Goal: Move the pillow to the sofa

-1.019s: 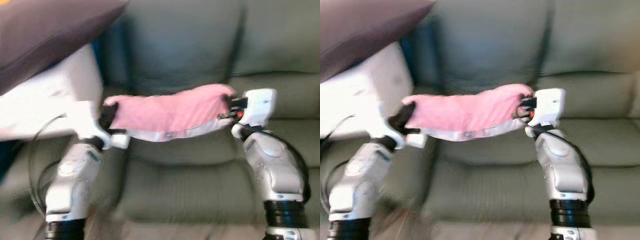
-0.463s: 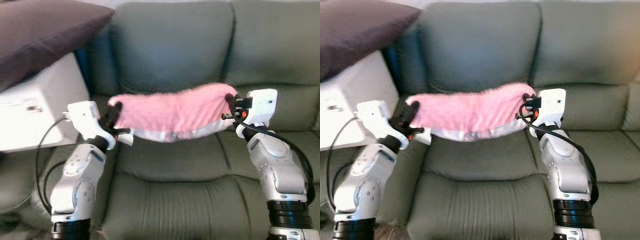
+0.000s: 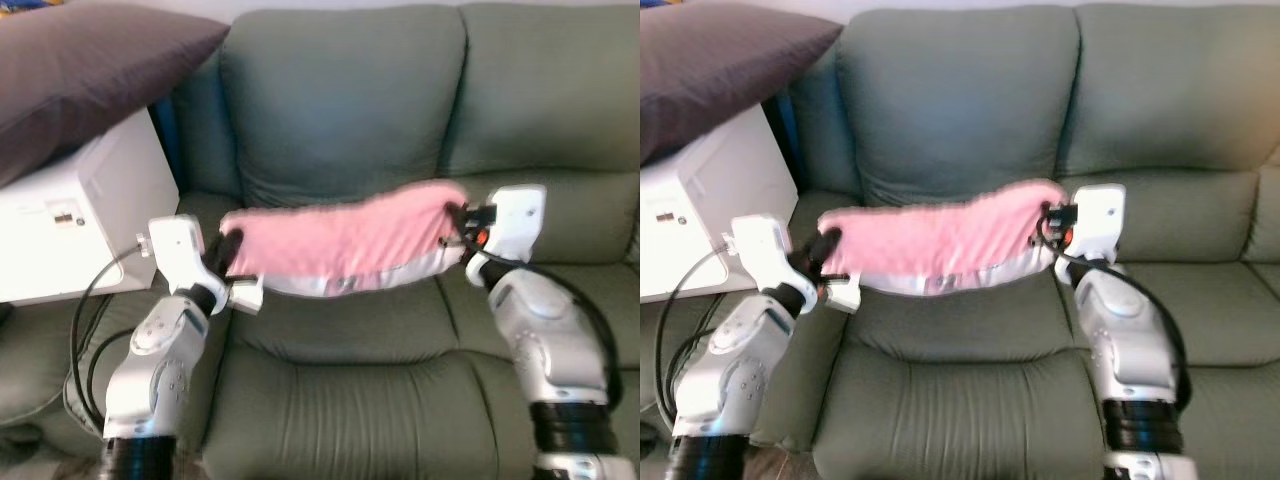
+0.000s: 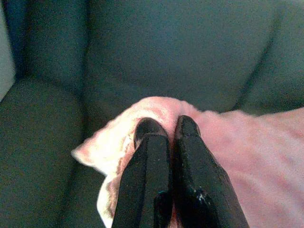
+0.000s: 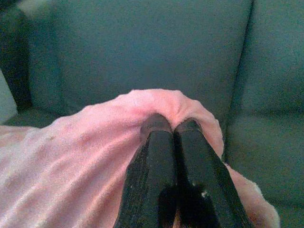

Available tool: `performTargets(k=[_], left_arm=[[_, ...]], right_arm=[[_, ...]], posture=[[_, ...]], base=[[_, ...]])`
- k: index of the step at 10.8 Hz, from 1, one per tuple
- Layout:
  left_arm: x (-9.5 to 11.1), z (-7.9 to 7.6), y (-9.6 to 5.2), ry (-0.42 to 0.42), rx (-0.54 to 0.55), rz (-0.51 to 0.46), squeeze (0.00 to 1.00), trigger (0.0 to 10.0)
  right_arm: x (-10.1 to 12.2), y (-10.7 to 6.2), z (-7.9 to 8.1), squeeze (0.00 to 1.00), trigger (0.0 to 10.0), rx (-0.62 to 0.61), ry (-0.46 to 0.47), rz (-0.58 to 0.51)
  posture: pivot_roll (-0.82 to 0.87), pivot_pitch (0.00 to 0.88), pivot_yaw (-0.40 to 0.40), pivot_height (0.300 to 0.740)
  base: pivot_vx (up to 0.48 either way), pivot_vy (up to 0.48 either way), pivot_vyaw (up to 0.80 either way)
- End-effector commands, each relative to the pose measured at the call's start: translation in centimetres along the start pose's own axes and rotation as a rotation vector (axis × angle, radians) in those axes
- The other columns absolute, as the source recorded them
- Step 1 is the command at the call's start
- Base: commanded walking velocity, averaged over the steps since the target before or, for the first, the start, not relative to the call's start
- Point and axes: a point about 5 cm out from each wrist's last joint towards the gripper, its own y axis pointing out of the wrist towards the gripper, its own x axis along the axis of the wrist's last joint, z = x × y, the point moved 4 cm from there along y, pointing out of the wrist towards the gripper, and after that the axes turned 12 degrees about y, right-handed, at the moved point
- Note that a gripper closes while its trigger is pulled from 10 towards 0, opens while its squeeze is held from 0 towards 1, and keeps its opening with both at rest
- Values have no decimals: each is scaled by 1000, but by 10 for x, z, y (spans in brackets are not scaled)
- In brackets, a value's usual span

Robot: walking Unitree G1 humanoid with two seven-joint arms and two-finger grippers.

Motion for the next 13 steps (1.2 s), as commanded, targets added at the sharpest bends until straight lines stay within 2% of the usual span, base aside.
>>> performTargets(k=[1,2,4,5,7,11,13], left_arm=[[2,5,4,29,6,-13,0,10000],[-7,14,11,53,22,27,0,10000],[-29,27,28,127,34,101,0,10000],[-36,32,33,150,48,131,0,10000],[-45,36,38,185,53,174,0,10000],[-70,34,34,214,85,255,0,10000],[-60,37,40,230,135,247,0,10000]], right_arm=[[7,4,0,0,10000,-6,18,-10],[4,10,-7,0,10000,-34,24,13],[-17,20,-29,0,10000,-103,6,136],[-26,24,-33,0,10000,-119,-2,194],[-43,31,-35,0,10000,-137,-33,285],[-56,36,-40,0,10000,-168,-57,343],[-55,38,-46,0,10000,-196,-60,359]], posture=[[-89,96,50,740],[-91,112,51,740],[-93,142,46,740],[-96,149,41,740],[-109,167,28,740],[-114,185,15,740],[-125,200,13,740]], base=[[0,0,0],[0,0,0],[0,0,0],[0,0,0],[0,0,0],[0,0,0],[0,0,0]])
